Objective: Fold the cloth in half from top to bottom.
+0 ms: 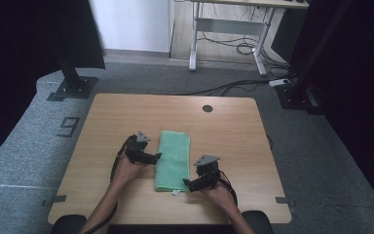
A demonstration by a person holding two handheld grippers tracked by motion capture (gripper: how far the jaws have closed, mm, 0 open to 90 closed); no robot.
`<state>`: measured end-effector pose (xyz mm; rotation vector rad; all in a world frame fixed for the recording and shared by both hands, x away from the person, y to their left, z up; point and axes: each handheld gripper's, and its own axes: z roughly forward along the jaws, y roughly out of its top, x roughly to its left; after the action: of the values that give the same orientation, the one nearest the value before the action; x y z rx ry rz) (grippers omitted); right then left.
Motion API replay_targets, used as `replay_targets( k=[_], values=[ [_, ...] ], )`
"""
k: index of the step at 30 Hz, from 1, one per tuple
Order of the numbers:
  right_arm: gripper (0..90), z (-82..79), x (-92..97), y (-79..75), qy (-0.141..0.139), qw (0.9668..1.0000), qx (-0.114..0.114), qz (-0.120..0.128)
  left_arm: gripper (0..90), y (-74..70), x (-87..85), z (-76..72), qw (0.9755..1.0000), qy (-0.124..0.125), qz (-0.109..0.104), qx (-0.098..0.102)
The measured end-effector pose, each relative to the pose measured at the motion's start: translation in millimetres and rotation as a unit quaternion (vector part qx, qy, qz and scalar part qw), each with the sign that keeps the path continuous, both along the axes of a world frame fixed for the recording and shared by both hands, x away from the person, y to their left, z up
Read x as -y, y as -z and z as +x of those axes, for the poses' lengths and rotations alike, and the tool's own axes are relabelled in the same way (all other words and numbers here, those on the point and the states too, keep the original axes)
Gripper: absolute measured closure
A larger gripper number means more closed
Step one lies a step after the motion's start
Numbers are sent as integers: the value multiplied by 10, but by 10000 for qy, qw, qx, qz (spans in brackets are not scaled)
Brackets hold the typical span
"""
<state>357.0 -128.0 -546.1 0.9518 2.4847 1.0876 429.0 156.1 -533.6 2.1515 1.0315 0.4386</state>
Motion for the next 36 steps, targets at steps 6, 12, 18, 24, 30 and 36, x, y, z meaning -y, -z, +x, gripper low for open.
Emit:
replay_targets(
  k=[6,12,18,24,30,36],
  values=[
    [16,28,-54,61,-10,9998,24,-197,23,125,53,45,9993,-20,350,-88],
    [37,-9,-47,65,25,9998,-15,-173,28,126,50,16,9993,-13,358,-61],
    [42,-67,-31,65,-3,9998,-90,-151,30,136,54,-58,9995,34,289,-89],
    [41,-166,-17,57,-75,9997,-123,-193,32,146,33,-172,9996,107,204,-152],
    [42,-291,-21,53,-78,9997,-148,-204,32,137,20,-292,9992,223,247,-202],
    [41,-396,-37,49,-195,9994,-175,-228,33,151,-1,-393,9994,207,158,-218]
  ],
)
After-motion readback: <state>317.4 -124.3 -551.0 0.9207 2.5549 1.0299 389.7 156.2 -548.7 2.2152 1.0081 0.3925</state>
